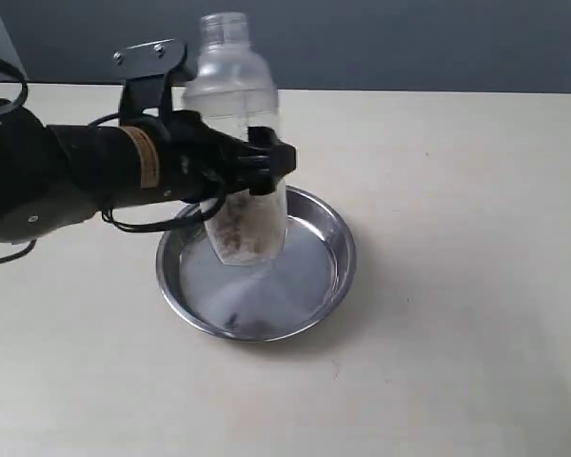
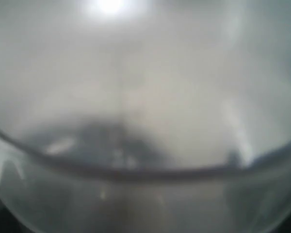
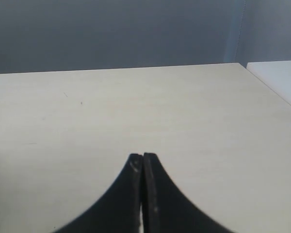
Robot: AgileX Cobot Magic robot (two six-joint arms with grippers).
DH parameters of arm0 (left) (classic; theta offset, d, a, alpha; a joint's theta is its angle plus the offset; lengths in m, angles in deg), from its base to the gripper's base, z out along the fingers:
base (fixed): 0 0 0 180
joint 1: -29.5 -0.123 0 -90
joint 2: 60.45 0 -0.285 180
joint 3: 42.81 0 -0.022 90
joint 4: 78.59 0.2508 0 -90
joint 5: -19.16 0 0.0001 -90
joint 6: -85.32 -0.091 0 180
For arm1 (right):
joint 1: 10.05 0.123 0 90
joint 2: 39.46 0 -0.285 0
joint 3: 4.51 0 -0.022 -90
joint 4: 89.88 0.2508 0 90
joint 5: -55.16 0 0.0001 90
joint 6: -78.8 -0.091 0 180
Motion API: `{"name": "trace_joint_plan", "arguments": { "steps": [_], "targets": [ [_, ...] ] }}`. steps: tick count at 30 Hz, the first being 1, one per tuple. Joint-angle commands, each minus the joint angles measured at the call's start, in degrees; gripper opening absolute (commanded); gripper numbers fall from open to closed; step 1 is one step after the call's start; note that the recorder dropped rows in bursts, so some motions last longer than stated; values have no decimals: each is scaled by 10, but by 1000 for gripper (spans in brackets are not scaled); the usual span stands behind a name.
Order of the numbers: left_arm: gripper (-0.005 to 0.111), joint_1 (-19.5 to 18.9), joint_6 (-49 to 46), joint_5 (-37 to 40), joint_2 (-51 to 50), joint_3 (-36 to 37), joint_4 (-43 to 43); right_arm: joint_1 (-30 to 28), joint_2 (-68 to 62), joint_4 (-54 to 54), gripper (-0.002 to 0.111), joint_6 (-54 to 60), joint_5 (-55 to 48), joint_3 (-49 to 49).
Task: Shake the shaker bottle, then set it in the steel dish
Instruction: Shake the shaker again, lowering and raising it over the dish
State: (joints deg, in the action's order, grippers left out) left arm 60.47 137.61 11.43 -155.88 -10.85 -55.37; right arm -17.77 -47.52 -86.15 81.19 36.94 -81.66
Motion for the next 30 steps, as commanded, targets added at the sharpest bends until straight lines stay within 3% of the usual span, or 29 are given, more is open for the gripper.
{"name": "trace_joint_plan", "arguments": {
  "steps": [1, 2, 4, 6, 8, 9, 11, 14, 16, 19, 21, 25, 27, 30],
  "targets": [
    [0, 69, -59, -108, 16, -11, 226, -2, 3, 0, -1, 1, 8, -1],
    [0, 67, -60, -83, 16, -13, 226, -2, 3, 0, -1, 1, 8, -1],
    [0, 42, -60, -39, 11, -27, 129, -2, 3, 0, -1, 1, 8, -1],
    [0, 18, -60, -105, 25, -54, 87, -2, 3, 0, -1, 1, 8, -1],
    [0, 7, -63, -194, 62, -91, 115, -2, 3, 0, -1, 1, 8, -1],
    [0, 6, -64, -189, 81, -110, 149, -2, 3, 0, -1, 1, 8, -1],
    [0, 24, -59, -106, 82, -102, 191, -2, 3, 0, -1, 1, 8, -1],
    [0, 46, -60, -30, -7, -42, 156, -2, 3, 0, -1, 1, 8, -1],
    [0, 46, -45, -54, -8, -45, 144, -2, 3, 0, -1, 1, 8, -1],
    [0, 45, -61, -178, 70, -103, 157, -2, 3, 0, -1, 1, 8, -1],
    [0, 50, -111, -140, 97, -136, 175, -2, 3, 0, -1, 1, 8, -1],
    [0, 68, -106, 27, 9, -80, 168, -2, 3, 0, -1, 1, 8, -1],
    [0, 68, -92, 25, -2, -88, 148, -2, 3, 0, -1, 1, 8, -1],
    [0, 68, -107, -67, 61, -139, 174, -2, 3, 0, -1, 1, 8, -1]
  ]
}}
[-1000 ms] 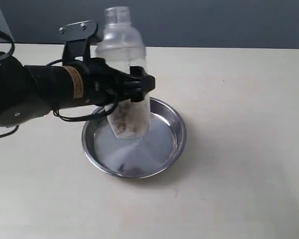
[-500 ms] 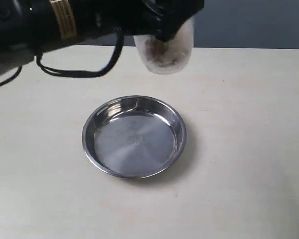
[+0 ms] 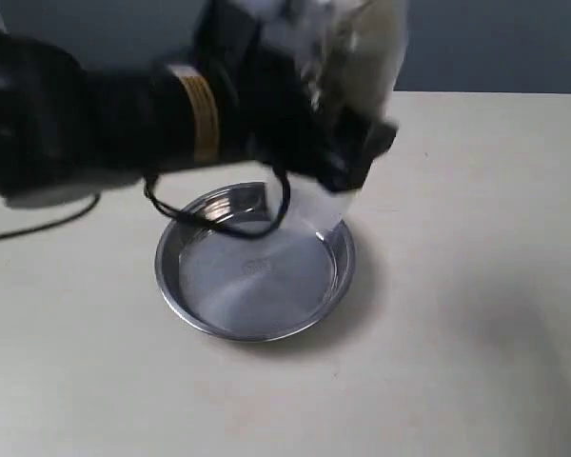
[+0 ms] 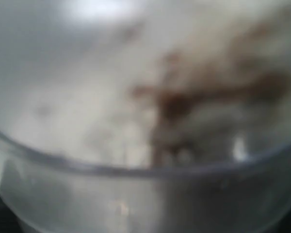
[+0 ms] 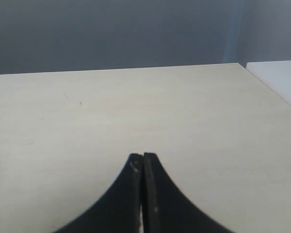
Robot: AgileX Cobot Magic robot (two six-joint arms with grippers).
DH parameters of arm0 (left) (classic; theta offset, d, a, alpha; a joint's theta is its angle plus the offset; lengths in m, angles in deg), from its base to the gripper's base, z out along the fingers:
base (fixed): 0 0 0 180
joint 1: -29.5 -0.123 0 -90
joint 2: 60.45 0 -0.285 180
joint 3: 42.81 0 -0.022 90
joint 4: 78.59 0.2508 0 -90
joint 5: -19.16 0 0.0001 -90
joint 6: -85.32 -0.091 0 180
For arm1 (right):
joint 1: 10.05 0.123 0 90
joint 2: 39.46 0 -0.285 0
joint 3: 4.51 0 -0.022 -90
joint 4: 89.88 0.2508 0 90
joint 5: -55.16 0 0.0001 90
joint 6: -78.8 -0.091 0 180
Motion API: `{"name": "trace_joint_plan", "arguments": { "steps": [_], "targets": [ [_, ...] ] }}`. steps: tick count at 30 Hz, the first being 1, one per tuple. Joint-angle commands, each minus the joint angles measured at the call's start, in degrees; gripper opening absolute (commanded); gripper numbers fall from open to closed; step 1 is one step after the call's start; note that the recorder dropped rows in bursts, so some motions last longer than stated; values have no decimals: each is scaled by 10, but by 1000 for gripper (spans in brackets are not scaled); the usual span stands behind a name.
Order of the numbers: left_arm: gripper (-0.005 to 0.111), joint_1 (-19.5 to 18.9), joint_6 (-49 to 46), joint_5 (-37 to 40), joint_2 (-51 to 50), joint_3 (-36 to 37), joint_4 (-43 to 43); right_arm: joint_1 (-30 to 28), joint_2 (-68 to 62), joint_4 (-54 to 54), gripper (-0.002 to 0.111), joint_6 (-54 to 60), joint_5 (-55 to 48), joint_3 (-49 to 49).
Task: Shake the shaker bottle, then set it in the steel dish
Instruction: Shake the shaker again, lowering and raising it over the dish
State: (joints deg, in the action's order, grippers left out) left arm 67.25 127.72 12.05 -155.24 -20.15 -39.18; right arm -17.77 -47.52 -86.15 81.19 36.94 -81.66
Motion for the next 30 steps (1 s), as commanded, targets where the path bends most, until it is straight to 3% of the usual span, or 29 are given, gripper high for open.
{"name": "trace_joint_plan", "arguments": {
  "steps": [1, 5, 7, 9, 11, 13, 18, 25, 30],
  "targets": [
    [0, 1, -18, -82, 68, -62, 23, -2, 3, 0, -1, 1, 8, -1],
    [0, 12, 42, -38, 19, -18, -17, -2, 3, 0, -1, 1, 8, -1],
    [0, 12, 66, -53, -27, -1, -36, -2, 3, 0, -1, 1, 8, -1],
    [0, 12, 102, -84, -5, -9, -28, -2, 3, 0, -1, 1, 8, -1],
    [0, 12, 73, -130, 44, -30, 5, -2, 3, 0, -1, 1, 8, -1],
    [0, 13, 7, -104, 71, -41, 45, -2, 3, 0, -1, 1, 8, -1],
    [0, 9, -1, -29, -26, 34, 37, -2, 3, 0, -1, 1, 8, -1],
    [0, 6, -3, -85, 74, -35, 31, -2, 3, 0, -1, 1, 8, -1],
    [0, 1, 11, -80, -45, 50, -17, -2, 3, 0, -1, 1, 8, -1]
  ]
}}
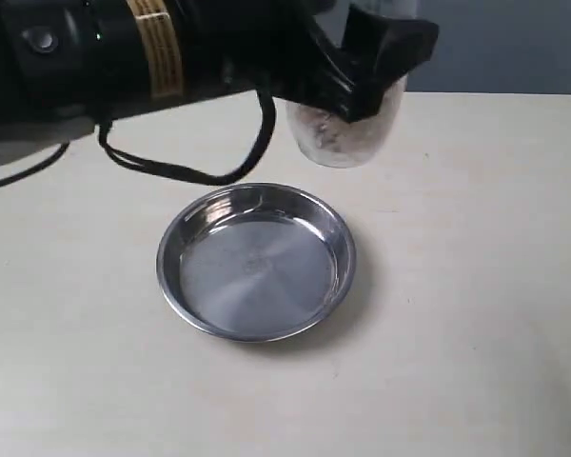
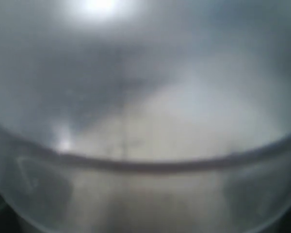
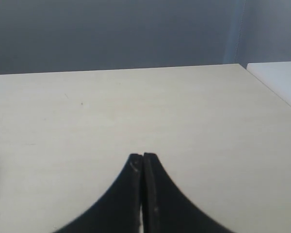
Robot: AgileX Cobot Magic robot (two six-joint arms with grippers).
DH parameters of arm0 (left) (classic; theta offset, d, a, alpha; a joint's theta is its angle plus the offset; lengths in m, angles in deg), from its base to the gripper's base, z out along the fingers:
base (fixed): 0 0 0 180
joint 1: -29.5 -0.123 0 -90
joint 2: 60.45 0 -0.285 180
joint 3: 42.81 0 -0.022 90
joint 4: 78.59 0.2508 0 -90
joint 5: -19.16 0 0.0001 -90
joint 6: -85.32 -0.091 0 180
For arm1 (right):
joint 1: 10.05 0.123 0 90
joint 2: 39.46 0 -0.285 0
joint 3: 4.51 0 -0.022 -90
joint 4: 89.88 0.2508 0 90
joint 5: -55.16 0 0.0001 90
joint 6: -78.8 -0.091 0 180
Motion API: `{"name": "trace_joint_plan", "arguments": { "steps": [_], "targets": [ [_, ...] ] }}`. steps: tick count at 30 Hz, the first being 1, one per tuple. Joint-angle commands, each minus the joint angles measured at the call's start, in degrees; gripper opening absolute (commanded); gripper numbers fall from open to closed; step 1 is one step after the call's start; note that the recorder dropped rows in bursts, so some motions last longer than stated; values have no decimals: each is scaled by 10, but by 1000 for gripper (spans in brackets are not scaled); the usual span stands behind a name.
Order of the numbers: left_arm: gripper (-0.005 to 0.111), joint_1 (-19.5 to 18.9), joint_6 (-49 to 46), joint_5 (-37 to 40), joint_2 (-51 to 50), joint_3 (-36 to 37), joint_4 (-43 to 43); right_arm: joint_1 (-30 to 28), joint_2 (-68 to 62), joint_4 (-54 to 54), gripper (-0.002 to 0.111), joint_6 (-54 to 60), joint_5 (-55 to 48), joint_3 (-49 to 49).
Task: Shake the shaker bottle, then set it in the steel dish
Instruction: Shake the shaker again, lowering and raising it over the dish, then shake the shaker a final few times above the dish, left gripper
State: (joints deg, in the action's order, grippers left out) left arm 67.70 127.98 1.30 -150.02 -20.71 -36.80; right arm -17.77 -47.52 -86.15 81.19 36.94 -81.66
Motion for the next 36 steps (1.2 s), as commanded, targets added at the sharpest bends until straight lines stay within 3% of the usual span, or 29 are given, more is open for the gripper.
{"name": "trace_joint_plan", "arguments": {
  "steps": [1, 5, 7, 9, 12, 18, 22, 24, 26, 28, 30, 33, 36],
  "targets": [
    [0, -7, 9, 21, -96, 54, -57, -2, 3, 0, -1, 1, 8, -1],
    [0, -27, -25, -67, -12, 10, -56, -2, 3, 0, -1, 1, 9, -1],
    [0, -30, -66, -26, 3, 11, -52, -2, 3, 0, -1, 1, 8, -1],
    [0, -27, -67, 39, -41, 54, -61, -2, 3, 0, -1, 1, 8, -1],
    [0, -36, -61, 74, -98, 85, -97, -2, 3, 0, -1, 1, 8, -1],
    [0, -39, -92, 28, 58, 10, -91, -2, 3, 0, -1, 1, 8, -1],
    [0, -36, -89, 43, -32, 109, -104, -2, 3, 0, -1, 1, 8, -1],
    [0, -44, -56, 34, -57, 117, -146, -2, 3, 0, -1, 1, 8, -1],
    [0, -44, -40, -7, 1, 96, -141, -2, 3, 0, -1, 1, 8, -1],
    [0, -44, -96, -51, 69, 54, -113, -2, 3, 0, -1, 1, 8, -1],
    [0, -44, -150, -18, 96, 36, -119, -2, 3, 0, -1, 1, 8, -1],
    [0, -44, -132, 65, 43, 98, -128, -2, 3, 0, -1, 1, 8, -1],
    [0, -53, -123, 44, -41, 140, -145, -2, 3, 0, -1, 1, 8, -1]
  ]
}}
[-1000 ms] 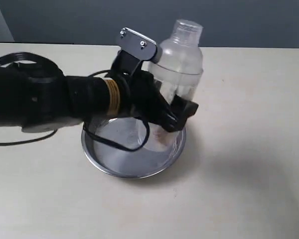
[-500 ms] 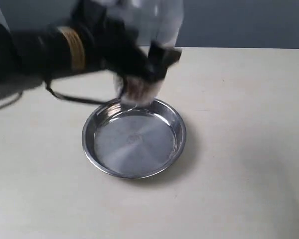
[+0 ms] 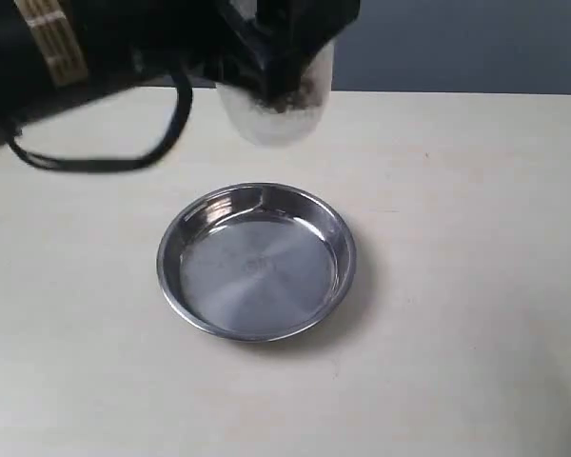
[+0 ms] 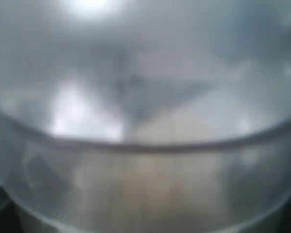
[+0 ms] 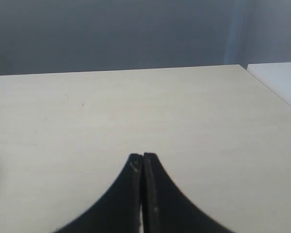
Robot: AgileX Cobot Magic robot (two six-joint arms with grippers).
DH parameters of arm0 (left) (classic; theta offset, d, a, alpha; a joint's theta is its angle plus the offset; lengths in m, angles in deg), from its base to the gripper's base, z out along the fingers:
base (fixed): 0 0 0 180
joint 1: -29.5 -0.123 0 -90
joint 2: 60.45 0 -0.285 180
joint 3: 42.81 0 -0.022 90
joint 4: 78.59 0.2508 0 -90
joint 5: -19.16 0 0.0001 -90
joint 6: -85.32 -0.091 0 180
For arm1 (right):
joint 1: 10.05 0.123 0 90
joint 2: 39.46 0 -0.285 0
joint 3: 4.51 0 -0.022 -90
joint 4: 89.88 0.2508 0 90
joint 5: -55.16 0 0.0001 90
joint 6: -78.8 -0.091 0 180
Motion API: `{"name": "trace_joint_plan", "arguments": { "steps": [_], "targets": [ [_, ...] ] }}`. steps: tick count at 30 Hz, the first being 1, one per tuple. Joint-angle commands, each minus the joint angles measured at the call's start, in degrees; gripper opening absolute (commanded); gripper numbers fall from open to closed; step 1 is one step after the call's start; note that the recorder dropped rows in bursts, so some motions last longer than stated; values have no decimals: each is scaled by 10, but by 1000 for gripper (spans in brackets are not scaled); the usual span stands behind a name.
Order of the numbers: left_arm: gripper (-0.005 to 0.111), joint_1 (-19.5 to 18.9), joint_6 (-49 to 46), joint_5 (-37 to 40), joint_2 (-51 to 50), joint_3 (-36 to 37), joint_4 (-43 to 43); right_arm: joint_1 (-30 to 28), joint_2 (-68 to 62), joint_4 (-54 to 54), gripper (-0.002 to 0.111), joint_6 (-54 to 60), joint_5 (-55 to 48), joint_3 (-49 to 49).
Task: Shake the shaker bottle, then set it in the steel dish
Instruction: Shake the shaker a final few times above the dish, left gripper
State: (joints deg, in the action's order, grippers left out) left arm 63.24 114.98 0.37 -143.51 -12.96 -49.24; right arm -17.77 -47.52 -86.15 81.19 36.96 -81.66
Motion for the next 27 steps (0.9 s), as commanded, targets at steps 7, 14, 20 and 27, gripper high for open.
{"name": "trace_joint_plan", "arguments": {
  "steps": [7, 14, 20, 27],
  "targets": [
    [0, -8, 10, -5, -7, -12, 12, -2, 3, 0, -1, 1, 8, -1],
    [0, -6, 73, -107, -25, 22, -22, -2, 3, 0, -1, 1, 8, -1],
    [0, -1, 4, 75, -107, 75, -57, -2, 3, 0, -1, 1, 8, -1],
    [0, 1, -12, 60, -70, 70, -34, -2, 3, 0, -1, 1, 8, -1]
  ]
}}
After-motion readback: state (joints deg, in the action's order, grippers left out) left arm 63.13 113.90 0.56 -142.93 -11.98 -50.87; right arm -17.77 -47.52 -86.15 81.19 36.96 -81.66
